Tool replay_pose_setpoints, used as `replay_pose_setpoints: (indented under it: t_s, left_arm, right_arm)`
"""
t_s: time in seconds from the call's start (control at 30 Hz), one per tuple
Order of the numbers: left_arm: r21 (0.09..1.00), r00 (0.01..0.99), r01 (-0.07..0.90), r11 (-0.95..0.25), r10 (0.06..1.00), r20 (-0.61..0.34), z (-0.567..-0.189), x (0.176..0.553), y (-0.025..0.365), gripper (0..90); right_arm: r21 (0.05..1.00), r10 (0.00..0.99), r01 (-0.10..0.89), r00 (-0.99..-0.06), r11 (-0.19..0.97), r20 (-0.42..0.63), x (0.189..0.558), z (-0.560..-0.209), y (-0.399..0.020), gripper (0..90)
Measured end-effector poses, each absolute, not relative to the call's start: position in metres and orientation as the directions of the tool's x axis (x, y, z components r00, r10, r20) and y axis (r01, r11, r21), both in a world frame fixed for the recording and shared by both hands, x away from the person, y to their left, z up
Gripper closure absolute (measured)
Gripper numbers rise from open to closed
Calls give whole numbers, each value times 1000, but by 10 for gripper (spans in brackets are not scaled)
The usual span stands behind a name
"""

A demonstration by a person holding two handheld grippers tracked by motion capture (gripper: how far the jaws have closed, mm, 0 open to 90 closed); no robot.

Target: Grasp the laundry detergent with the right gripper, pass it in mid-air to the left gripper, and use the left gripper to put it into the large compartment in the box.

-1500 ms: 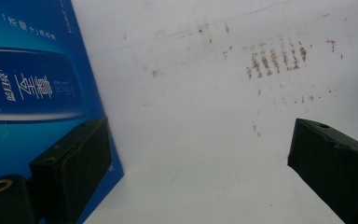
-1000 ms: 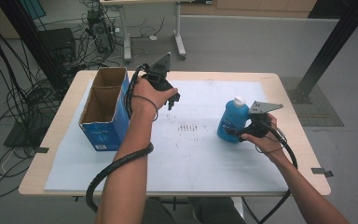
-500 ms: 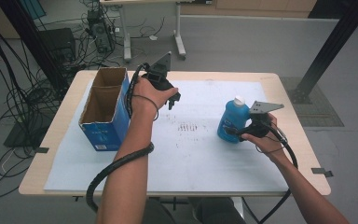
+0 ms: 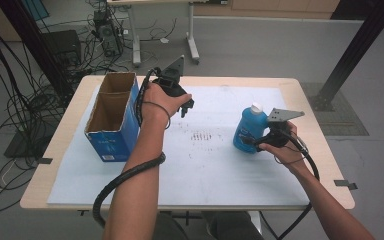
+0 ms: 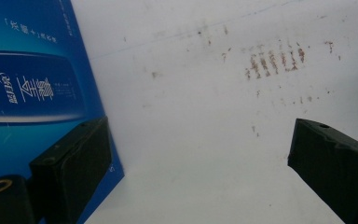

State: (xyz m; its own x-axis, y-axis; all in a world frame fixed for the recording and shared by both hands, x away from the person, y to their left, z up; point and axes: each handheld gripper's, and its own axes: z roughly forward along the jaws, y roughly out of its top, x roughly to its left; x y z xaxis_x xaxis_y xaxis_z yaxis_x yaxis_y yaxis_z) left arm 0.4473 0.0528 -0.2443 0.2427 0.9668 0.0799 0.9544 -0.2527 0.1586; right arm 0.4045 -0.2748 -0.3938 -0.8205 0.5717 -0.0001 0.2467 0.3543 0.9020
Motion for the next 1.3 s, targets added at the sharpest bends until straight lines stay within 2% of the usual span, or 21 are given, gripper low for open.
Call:
replay_pose_setpoints:
  t_s: [0.83, 1.1, 1.2, 1.3]
  left_arm:
    - [160, 240, 955, -251, 967, 82, -243, 448, 54, 66]
    - [160, 240, 955, -250, 968, 79, -244, 447, 54, 66]
    - [158, 242, 955, -252, 967, 80, -244, 447, 54, 66]
    - [158, 243, 955, -253, 967, 80, -244, 446, 54, 66]
  right_arm:
    - [902, 568, 242, -823, 357, -4, 404, -394, -274, 13]
    - [902, 569, 236, -822, 362, -14, 404, -395, -272, 75]
    - [901, 572, 233, -820, 365, -20, 405, -396, -273, 142]
    - [900, 571, 234, -821, 368, -19, 405, -397, -273, 163]
